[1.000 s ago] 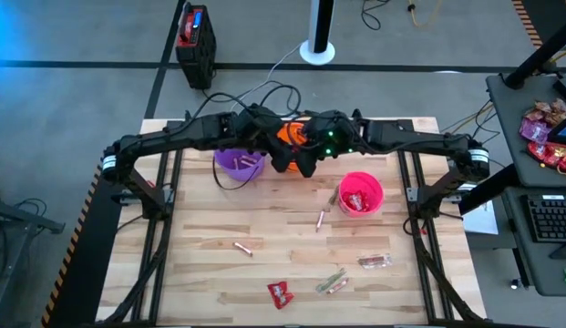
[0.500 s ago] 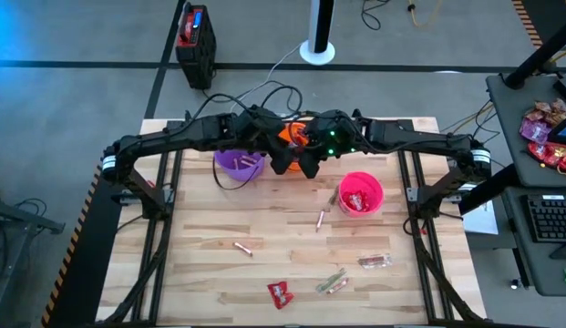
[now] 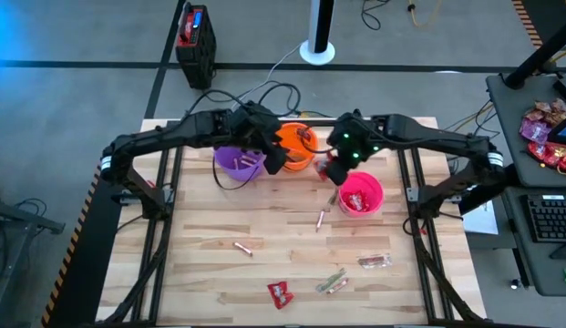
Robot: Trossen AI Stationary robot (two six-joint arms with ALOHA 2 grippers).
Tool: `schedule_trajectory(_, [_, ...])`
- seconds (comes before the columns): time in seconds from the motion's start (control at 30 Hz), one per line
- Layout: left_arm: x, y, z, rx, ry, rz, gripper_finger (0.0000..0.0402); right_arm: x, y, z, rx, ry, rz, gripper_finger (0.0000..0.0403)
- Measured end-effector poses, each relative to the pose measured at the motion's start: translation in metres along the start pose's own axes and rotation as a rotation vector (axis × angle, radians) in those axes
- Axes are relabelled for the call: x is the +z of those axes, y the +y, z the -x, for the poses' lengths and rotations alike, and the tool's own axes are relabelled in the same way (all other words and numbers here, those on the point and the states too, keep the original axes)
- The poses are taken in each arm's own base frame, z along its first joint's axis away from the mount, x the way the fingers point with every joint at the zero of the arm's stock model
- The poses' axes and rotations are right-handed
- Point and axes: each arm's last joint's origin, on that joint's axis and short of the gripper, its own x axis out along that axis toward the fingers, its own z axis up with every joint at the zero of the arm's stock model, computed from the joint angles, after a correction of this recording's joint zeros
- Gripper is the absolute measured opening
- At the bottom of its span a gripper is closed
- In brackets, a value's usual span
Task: Sort candy by brand, put in halloween buckets
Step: Put the red candy into the pink bucket
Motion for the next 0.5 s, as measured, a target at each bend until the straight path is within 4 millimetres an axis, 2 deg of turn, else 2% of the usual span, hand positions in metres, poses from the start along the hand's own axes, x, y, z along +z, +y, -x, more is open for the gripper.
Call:
schedule_trajectory(0.13, [-0.001, 0.001, 0.009, 0.01, 0.044, -0.063, 0.0189, -0.018, -0.004, 0.017, -0.007, 0.103, -0.088, 0.0012])
schedule_trajectory(0.27, [-0.01, 0.004, 0.015, 0.023, 0.165, -0.176, 0.0189, -0.042, -0.014, 0.027, -0.118, 0.32, -0.182, 0.0012])
schedule_trajectory(0.37, [-0.02, 0.007, 0.014, 0.033, 0.264, -0.231, 0.0189, -0.049, -0.02, 0.026, -0.244, 0.392, -0.2, 0.0016])
schedule_trajectory(0.5, [-0.03, 0.008, 0.013, 0.019, 0.355, -0.262, 0.0189, -0.047, -0.022, 0.015, -0.278, 0.416, -0.199, 0.0047])
